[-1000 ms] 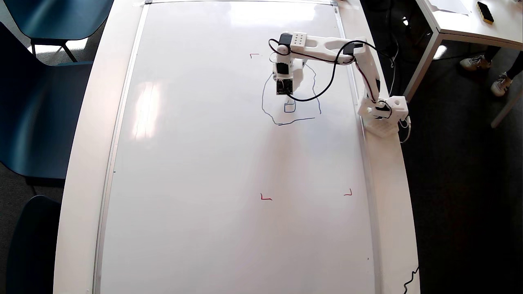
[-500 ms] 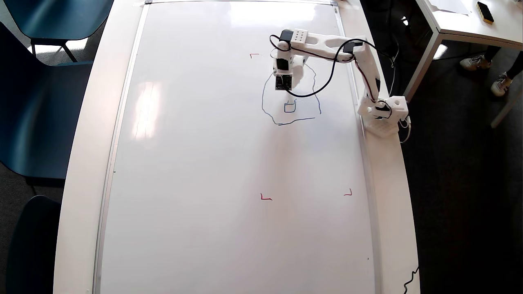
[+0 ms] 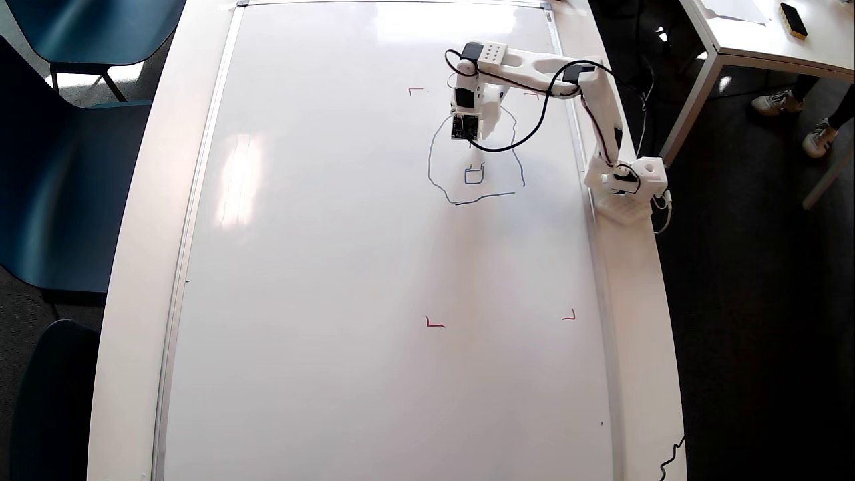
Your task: Draw on a whiteboard a robot head using a pen attached to the gripper
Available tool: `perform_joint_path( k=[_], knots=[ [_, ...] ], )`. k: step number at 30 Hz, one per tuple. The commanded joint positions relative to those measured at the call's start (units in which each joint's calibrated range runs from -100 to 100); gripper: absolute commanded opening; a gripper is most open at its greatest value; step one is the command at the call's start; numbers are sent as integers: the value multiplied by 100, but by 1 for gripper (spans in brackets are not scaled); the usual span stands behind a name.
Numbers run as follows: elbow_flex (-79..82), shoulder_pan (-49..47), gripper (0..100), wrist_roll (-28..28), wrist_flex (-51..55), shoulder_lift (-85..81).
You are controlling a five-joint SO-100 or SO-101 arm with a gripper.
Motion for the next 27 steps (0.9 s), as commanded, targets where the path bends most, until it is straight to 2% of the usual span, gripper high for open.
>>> perform_joint_path(
  k=[1,15,27],
  knots=[
    [563,51,1,53,-34,-614],
    [1226,-97,1,32,-130,-1126],
    [1144,-318,1,21,-304,-1042]
  ],
)
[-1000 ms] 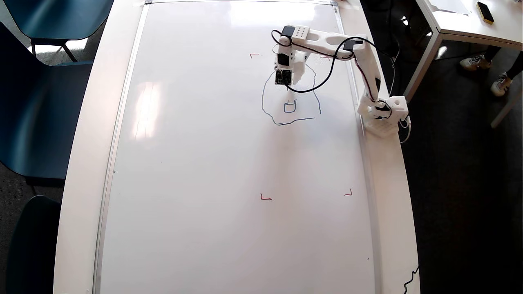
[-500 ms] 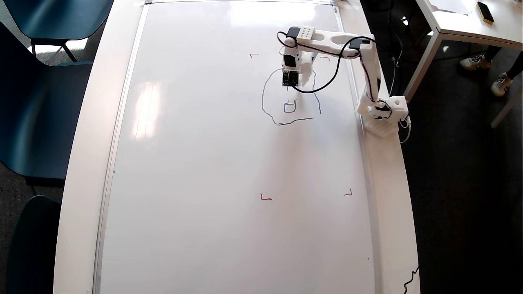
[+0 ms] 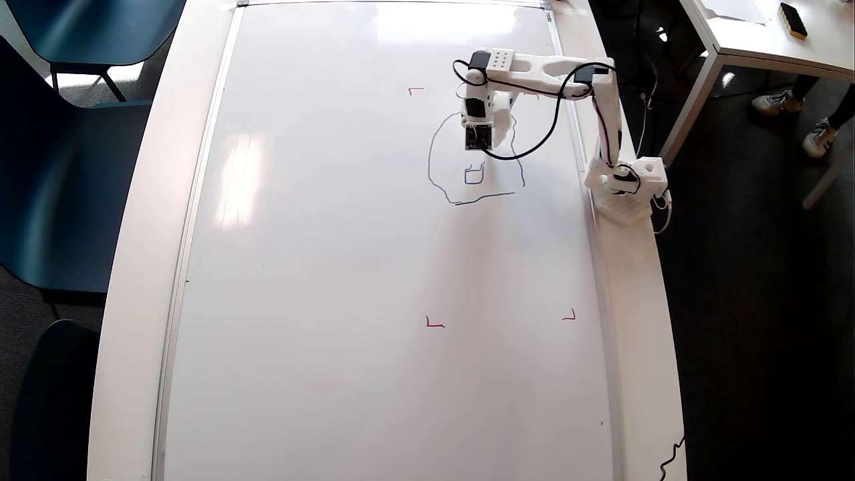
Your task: Draw on a whiteboard a robot head using a pen attached to the gripper
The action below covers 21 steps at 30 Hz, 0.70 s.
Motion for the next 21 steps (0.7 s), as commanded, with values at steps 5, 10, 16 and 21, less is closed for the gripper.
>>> perform_joint_path(
  k=[5,10,16,21],
  knots=[
    [-225,-164,1,-26,-110,-137],
    [-589,-238,1,-91,-84,131],
    [-652,-238,1,-91,-110,265],
    [-843,-238,1,-91,-101,408]
  ],
)
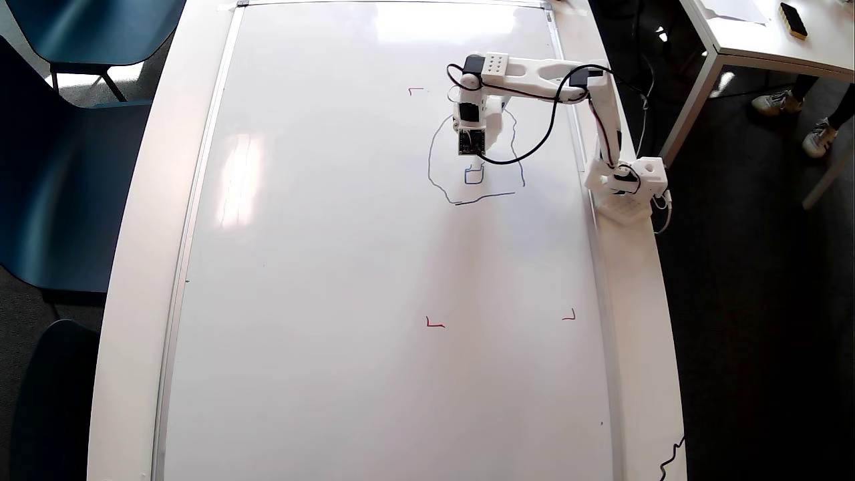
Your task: Draw on a whiteboard a robot head using a pen attached to the gripper
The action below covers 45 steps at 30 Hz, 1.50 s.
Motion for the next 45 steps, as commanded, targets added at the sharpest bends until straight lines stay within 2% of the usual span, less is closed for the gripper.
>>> perform_joint_path(
  k=[1,34,38,45],
  knots=[
    [-349,-5,1,-17,-59,128],
    [-649,-122,1,-129,-7,103],
    [-549,-167,1,-237,19,-451],
    [-431,-181,1,-242,662,-1264]
  ],
)
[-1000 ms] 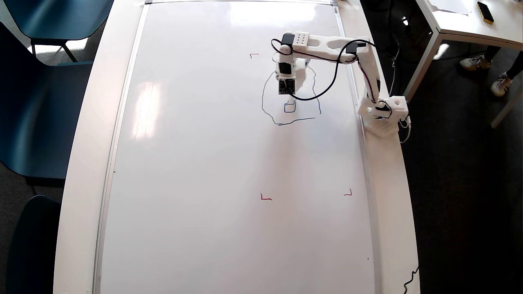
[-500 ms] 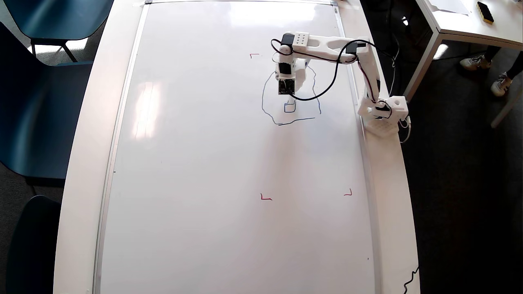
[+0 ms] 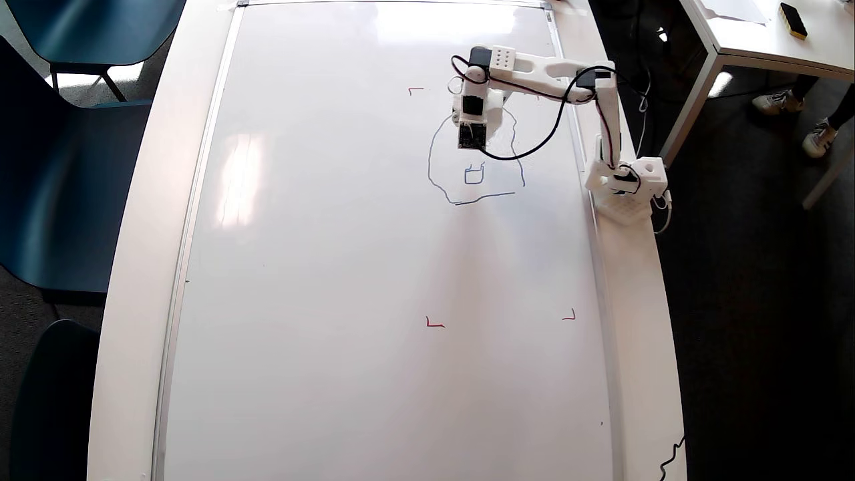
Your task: Draw on a whiteboard a robot head using a pen attached to the gripper
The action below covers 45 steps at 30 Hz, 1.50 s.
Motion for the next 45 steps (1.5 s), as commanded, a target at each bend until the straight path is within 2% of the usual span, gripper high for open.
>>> perform_joint_path(
  k=[1,23,35,45],
  knots=[
    [8,22,1,-15,362,-865],
    [2250,22,1,318,466,-1971],
    [3358,192,1,484,-342,-2106],
    [2886,133,1,479,-472,-1477]
  ],
)
